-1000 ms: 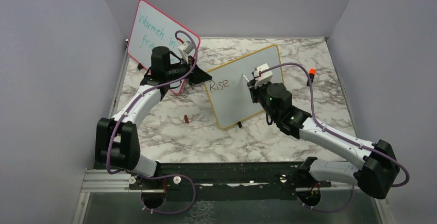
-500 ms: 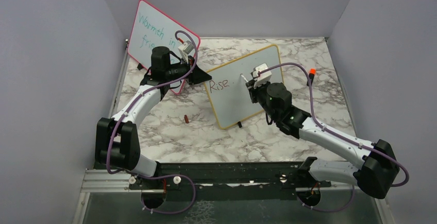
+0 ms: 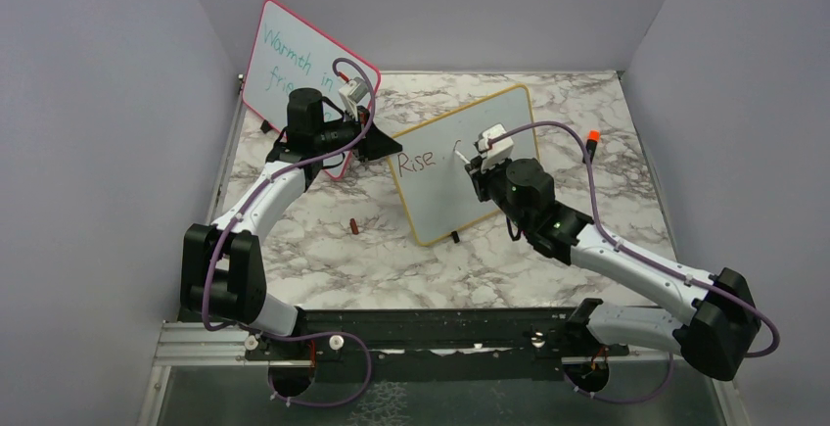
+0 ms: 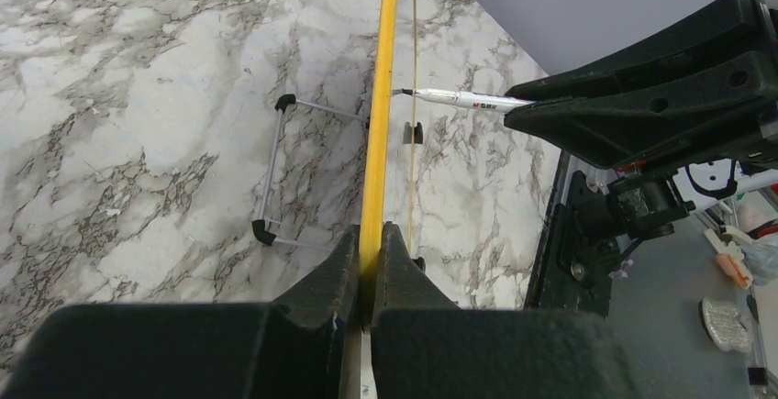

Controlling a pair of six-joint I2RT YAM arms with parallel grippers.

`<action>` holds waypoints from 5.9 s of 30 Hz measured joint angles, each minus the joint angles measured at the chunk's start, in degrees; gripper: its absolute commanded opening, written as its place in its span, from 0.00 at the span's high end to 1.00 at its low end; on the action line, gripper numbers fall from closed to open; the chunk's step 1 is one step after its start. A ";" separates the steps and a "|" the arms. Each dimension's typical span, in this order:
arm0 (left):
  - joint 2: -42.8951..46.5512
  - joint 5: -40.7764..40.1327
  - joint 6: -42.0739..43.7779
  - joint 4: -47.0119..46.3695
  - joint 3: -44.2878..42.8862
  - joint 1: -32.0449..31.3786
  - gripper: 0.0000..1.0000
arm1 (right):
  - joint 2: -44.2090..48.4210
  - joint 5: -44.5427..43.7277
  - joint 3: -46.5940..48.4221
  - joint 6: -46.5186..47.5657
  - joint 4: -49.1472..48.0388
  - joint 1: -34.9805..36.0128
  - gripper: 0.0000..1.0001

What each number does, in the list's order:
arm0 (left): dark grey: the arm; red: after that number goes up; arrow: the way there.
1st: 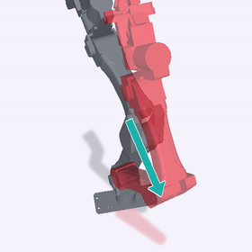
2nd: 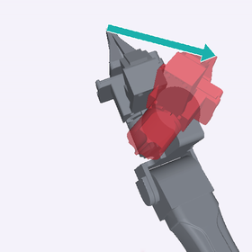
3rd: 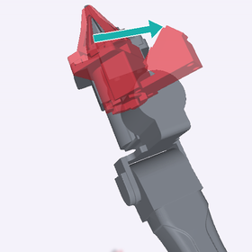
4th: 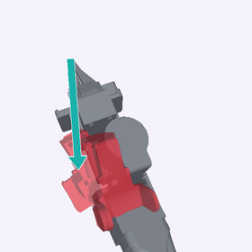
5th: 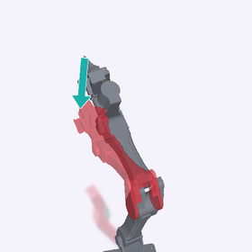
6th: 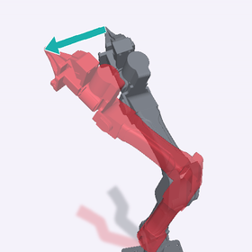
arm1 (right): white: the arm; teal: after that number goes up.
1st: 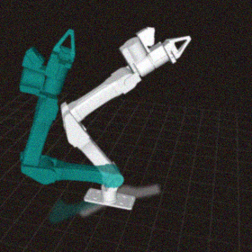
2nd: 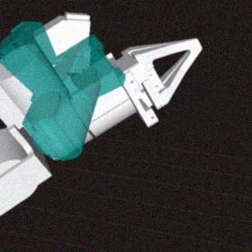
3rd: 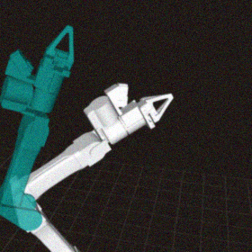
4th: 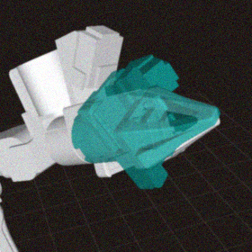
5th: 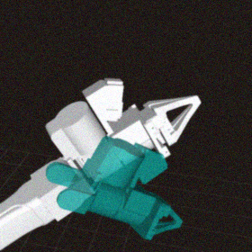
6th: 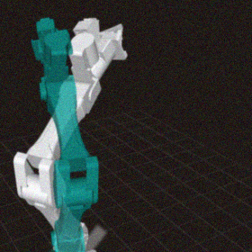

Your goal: Write a sentence on the whiteboard

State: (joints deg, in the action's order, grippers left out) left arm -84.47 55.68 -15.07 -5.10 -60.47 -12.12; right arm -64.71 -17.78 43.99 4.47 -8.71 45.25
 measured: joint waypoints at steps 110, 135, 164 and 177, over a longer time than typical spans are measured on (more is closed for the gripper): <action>-0.09 0.02 0.98 1.36 -0.61 0.00 1.00 | 1.46 -2.43 -0.02 -1.86 2.84 -2.25 0.99; -0.31 0.00 0.94 1.38 -0.70 0.00 1.00 | 0.61 -2.19 -0.02 -2.08 2.12 -2.25 0.99; -0.31 0.00 0.94 1.38 -0.72 0.00 1.00 | 0.87 -2.25 -0.31 -2.95 2.19 -2.25 0.99; -0.31 0.00 0.94 1.38 -0.72 0.00 1.00 | 1.05 -4.09 -0.61 -2.99 2.38 -2.93 0.99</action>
State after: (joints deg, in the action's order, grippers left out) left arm -84.77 55.68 -14.13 -3.73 -61.19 -12.12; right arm -63.66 -21.87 43.38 1.48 -6.33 42.33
